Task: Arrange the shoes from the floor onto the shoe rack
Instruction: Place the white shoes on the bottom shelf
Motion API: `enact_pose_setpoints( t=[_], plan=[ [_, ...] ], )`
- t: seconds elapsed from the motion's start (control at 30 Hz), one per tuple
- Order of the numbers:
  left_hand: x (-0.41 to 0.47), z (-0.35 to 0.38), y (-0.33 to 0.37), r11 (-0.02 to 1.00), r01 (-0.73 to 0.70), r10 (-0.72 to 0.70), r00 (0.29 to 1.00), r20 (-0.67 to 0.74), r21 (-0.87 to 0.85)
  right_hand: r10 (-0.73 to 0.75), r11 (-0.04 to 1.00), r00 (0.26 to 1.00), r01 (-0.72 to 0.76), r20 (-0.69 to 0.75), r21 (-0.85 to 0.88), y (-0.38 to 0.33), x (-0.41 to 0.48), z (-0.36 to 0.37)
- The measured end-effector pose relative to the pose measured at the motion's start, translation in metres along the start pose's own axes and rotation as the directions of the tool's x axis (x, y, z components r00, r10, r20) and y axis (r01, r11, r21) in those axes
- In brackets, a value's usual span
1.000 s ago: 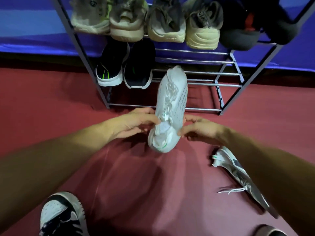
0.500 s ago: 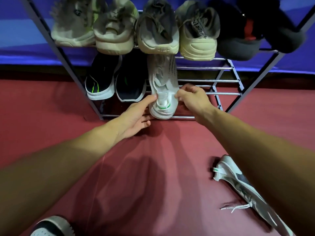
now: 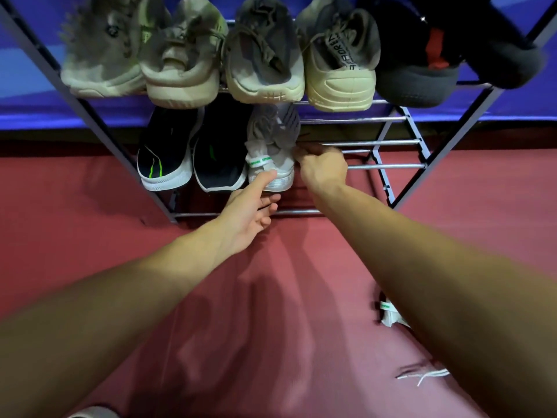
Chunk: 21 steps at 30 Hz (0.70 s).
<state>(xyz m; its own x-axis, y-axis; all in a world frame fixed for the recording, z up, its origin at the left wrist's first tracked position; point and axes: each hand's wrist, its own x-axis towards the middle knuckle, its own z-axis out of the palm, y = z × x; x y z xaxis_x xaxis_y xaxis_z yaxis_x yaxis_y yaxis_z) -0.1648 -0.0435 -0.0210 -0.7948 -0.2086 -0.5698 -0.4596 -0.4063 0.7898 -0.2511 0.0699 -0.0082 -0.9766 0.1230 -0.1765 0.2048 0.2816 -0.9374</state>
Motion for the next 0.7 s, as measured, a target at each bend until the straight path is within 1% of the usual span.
enact_pose_setpoints(
  t=[0.17,0.23,0.37,0.53,0.7],
  plan=[
    [0.000,0.000,0.003,0.998,0.003,-0.004,1.000,0.008,0.060,-0.006,0.999,0.987,0.000,0.159,0.040,-0.001,-0.007,-0.007],
    [-0.001,-0.001,0.002,0.997,0.003,-0.004,1.000,0.009,0.077,-0.013,0.999,0.980,0.005,0.198,0.042,0.003,-0.008,-0.012],
    [0.000,-0.002,-0.009,0.988,0.005,-0.010,1.000,0.029,0.157,-0.076,0.994,0.968,0.094,0.241,-0.062,0.011,-0.015,-0.032],
    [-0.005,0.015,-0.037,0.942,0.029,-0.059,0.995,0.080,0.333,0.011,0.979,0.969,0.040,0.247,-0.200,0.046,-0.024,-0.081],
    [-0.009,0.044,-0.072,0.845,0.023,-0.106,0.987,0.124,0.535,0.126,0.932,0.959,-0.027,0.255,-0.362,0.082,-0.029,-0.141]
  ],
)
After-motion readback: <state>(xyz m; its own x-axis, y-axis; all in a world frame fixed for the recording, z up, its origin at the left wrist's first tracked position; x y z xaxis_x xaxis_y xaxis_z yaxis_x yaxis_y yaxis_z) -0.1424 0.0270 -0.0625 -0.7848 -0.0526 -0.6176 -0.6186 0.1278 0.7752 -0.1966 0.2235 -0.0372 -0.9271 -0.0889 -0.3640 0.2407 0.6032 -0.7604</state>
